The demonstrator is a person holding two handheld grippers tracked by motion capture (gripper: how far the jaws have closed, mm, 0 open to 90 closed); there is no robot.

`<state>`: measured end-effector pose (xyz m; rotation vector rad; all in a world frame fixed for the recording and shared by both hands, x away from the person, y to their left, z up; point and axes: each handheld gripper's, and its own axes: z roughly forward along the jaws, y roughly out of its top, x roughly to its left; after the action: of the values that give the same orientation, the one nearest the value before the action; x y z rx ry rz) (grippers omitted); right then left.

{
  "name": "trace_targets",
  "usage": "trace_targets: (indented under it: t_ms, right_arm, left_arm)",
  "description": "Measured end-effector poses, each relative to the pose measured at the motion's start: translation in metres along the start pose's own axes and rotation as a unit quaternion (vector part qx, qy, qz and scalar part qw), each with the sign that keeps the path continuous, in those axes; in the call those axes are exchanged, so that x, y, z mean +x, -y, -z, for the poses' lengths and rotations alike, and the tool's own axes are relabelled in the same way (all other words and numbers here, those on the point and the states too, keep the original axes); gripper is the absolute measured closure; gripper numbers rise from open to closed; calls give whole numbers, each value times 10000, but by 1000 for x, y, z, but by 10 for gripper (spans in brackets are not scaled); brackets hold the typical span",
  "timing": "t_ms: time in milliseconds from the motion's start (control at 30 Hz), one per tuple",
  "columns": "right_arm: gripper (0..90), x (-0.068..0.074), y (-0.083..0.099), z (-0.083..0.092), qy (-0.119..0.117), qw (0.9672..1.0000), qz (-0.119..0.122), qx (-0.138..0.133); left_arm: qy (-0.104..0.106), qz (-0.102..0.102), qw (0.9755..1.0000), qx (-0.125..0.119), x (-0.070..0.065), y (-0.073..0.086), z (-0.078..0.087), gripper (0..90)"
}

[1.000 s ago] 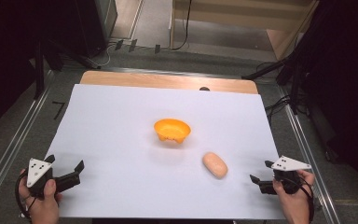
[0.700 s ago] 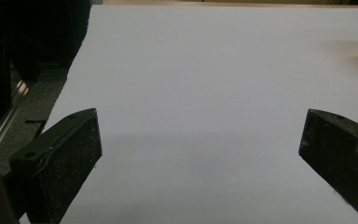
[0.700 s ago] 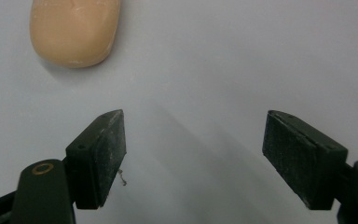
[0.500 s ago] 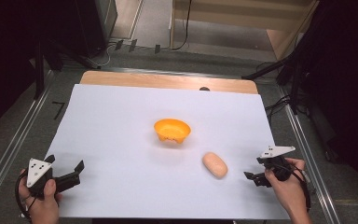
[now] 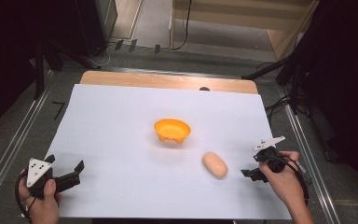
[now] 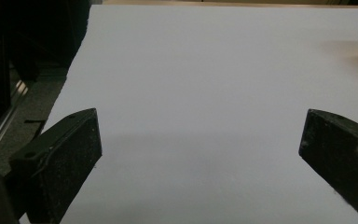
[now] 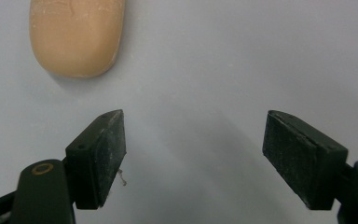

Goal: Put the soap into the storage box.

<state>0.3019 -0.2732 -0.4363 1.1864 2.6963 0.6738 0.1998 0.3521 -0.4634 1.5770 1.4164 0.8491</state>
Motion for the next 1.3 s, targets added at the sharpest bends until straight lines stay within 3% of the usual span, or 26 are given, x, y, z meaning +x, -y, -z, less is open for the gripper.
trace_targets:
  t_ms: [333,800,1300]
  right_arm:
    - [200,10,-16,-10,-116,9991,-118,387]
    - [141,30,-38,-22,-196,9985,-337,393]
    - [141,49,-54,-33,-361,9976,-484,326]
  left_arm:
    - [0,5,10000,0,0,0,0,0]
    - [5,1,10000,0,0,0,0,0]
    - [12,1,10000,0,0,0,0,0]
